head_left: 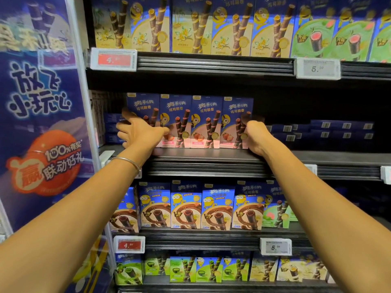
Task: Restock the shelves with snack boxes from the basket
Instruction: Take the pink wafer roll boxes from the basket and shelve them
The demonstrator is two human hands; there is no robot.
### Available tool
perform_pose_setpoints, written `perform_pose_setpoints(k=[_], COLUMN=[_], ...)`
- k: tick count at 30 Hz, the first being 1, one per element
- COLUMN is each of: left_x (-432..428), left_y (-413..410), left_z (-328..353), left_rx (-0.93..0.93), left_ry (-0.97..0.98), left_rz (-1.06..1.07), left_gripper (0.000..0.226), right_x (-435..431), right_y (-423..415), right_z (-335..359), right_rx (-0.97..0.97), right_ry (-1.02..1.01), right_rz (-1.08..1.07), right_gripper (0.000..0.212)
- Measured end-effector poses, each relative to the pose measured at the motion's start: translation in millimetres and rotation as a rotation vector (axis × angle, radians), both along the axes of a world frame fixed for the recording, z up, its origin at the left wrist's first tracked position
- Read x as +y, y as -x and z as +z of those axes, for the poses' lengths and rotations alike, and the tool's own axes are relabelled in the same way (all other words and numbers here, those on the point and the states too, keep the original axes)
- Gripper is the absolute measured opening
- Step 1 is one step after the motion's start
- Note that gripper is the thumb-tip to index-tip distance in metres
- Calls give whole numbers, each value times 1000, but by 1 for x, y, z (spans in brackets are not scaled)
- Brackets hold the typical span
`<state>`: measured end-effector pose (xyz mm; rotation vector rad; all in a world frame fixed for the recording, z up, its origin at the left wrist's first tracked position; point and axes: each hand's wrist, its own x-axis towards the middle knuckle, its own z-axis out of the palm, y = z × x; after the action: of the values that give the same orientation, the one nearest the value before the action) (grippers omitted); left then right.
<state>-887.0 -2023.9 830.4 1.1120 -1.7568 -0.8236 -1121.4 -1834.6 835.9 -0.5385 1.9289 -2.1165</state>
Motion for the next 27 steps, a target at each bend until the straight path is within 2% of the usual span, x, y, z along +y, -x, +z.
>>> perform_pose_setpoints(k=[5, 13, 21, 27], left_x=[-2, -2, -2, 1], left_y=[0, 1, 1, 0], left_z=[1, -1, 0, 0], left_rx=[-8, -3, -15, -18], left_ry=[-8, 3, -11, -9], left_rz=[-12, 0, -10, -16], left_gripper=[135, 135, 135, 131], right_x=[-1, -3, 0, 2], right_y=[2, 1, -3, -6], right_z=[2, -3, 0, -1], right_rx=[-1, 125, 17, 88], right_ry=[35, -127, -4, -91], right_rz=[-26, -47, 16, 15], right_gripper=[31, 35, 38, 38])
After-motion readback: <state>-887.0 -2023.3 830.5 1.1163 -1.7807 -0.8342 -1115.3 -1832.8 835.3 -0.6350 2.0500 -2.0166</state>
